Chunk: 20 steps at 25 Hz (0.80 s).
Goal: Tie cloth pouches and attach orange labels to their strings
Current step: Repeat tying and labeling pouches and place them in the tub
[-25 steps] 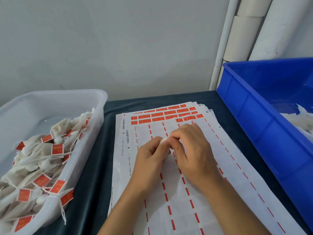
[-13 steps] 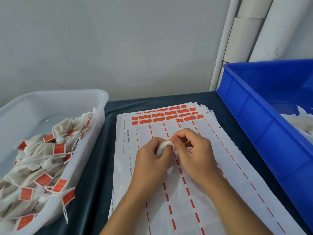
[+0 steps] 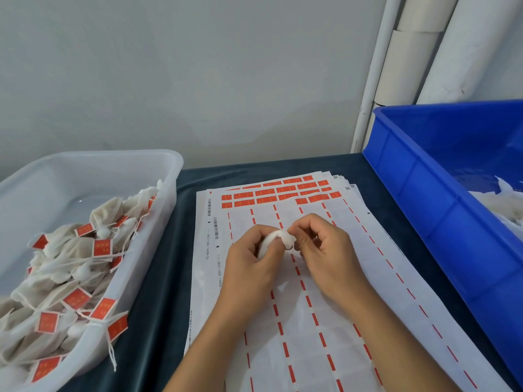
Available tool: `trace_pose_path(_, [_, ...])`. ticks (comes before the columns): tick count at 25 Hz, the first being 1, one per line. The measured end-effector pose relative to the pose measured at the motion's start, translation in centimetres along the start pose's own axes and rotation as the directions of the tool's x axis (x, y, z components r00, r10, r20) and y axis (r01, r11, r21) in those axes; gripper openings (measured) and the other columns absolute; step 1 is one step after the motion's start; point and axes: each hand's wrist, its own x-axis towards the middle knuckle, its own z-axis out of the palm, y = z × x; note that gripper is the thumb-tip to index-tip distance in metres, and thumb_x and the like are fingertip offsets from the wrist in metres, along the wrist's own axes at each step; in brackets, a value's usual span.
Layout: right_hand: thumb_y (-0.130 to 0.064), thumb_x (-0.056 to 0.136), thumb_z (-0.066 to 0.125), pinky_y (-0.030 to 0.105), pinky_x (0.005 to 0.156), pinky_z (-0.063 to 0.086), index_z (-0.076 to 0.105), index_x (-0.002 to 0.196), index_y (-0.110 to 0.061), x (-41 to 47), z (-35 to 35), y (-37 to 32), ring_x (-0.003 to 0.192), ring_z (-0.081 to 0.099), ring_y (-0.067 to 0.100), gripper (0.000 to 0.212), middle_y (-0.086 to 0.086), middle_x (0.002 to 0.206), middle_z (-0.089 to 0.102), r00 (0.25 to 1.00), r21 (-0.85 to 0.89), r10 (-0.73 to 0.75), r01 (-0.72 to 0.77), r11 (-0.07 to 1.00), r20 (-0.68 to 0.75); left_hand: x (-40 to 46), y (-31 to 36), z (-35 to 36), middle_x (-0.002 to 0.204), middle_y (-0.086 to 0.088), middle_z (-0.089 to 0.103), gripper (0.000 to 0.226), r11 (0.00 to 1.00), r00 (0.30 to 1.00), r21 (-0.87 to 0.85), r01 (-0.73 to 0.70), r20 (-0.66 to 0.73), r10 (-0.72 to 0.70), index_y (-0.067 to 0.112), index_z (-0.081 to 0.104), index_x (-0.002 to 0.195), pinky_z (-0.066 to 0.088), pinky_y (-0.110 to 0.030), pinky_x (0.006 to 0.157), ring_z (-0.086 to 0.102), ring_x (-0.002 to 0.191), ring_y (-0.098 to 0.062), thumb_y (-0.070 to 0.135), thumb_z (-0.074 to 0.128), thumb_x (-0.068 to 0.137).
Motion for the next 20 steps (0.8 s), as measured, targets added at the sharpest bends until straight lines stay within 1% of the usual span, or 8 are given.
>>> trace_pose_path(2, [-0.044, 0.097, 0.055, 0.003, 0.074, 0.048, 0.059, 0.094, -0.041, -0.1, 0.4, 0.0, 0.097, 0.061, -0.007, 0.006, -0.026, 0.089, 0.064, 0.999, -0.070, -0.025, 0.027, 0.997, 0.033, 0.1, -0.2, 0.0, 0.093, 0.016, 0.074, 0.006, 0.999, 0.997, -0.019, 0.047, -0.067, -0.048, 0.033, 0.074, 0.098, 0.053, -0.009, 0.071, 0.069, 0.093, -0.003, 0.032, 0.068, 0.101])
trace_pose_path(5, [-0.036, 0.102, 0.054, 0.003, 0.077, 0.048, 0.057, 0.101, -0.039, -0.2, 0.8, 0.4, 0.101, 0.058, -0.007, 0.004, -0.028, 0.096, 0.061, 0.995, -0.136, -0.070, 0.080, 0.987, 0.075, 0.2, -0.3, 0.1, 0.094, 0.018, 0.075, 0.006, 0.996, 0.991, -0.039, 0.077, -0.107, -0.080, 0.032, 0.074, 0.101, 0.054, -0.009, 0.070, 0.070, 0.095, -0.003, 0.035, 0.069, 0.100])
trace_pose_path(8, [-0.033, 0.104, 0.054, 0.006, 0.078, 0.050, 0.058, 0.104, -0.036, -0.1, 0.9, 0.8, 0.098, 0.060, -0.002, 0.005, -0.025, 0.099, 0.061, 0.991, -0.206, -0.103, 0.118, 0.971, 0.082, 0.3, -0.3, 0.0, 0.094, 0.018, 0.076, 0.005, 0.996, 0.991, -0.051, 0.077, -0.104, -0.082, 0.031, 0.075, 0.101, 0.052, -0.006, 0.070, 0.070, 0.095, -0.001, 0.032, 0.071, 0.100])
trace_pose_path(12, [-0.030, 0.103, 0.058, 0.011, 0.079, 0.049, 0.058, 0.101, -0.036, -0.1, 1.0, 1.2, 0.092, 0.060, 0.002, 0.006, -0.021, 0.097, 0.060, 0.987, -0.275, -0.144, 0.160, 0.948, 0.078, 0.3, -0.4, -0.1, 0.093, 0.017, 0.076, 0.003, 0.995, 0.992, -0.066, 0.077, -0.093, -0.083, 0.031, 0.075, 0.099, 0.051, -0.005, 0.068, 0.070, 0.093, 0.000, 0.033, 0.073, 0.098])
trace_pose_path(15, [-0.030, 0.101, 0.061, 0.014, 0.079, 0.050, 0.064, 0.104, -0.030, -0.2, 1.0, 1.2, 0.092, 0.059, 0.004, 0.004, -0.020, 0.098, 0.058, 0.987, -0.310, -0.146, 0.157, 0.938, 0.059, 0.3, -0.5, 0.0, 0.093, 0.017, 0.076, 0.005, 0.994, 0.992, -0.060, 0.087, -0.090, -0.092, 0.030, 0.074, 0.100, 0.051, -0.005, 0.069, 0.069, 0.094, 0.000, 0.034, 0.072, 0.098])
trace_pose_path(17, [-0.031, 0.101, 0.061, 0.015, 0.085, 0.053, 0.067, 0.111, -0.030, -0.3, 0.9, 1.1, 0.097, 0.059, 0.003, 0.012, -0.020, 0.104, 0.060, 0.988, -0.294, -0.145, 0.153, 0.944, 0.048, 0.3, -0.6, 0.0, 0.092, 0.019, 0.075, 0.008, 0.994, 0.990, -0.043, 0.100, -0.099, -0.104, 0.031, 0.073, 0.102, 0.050, -0.005, 0.068, 0.069, 0.094, 0.001, 0.036, 0.068, 0.100])
trace_pose_path(20, [-0.041, 0.101, 0.055, 0.010, 0.091, 0.050, 0.065, 0.124, -0.040, -0.5, 0.5, 0.3, 0.113, 0.058, 0.000, 0.025, -0.027, 0.118, 0.062, 0.992, -0.128, -0.126, 0.127, 0.984, 0.016, 0.3, -0.6, 0.0, 0.092, 0.018, 0.075, 0.010, 0.992, 0.987, -0.042, 0.120, -0.104, -0.124, 0.032, 0.073, 0.102, 0.051, -0.006, 0.066, 0.070, 0.093, -0.001, 0.037, 0.065, 0.102])
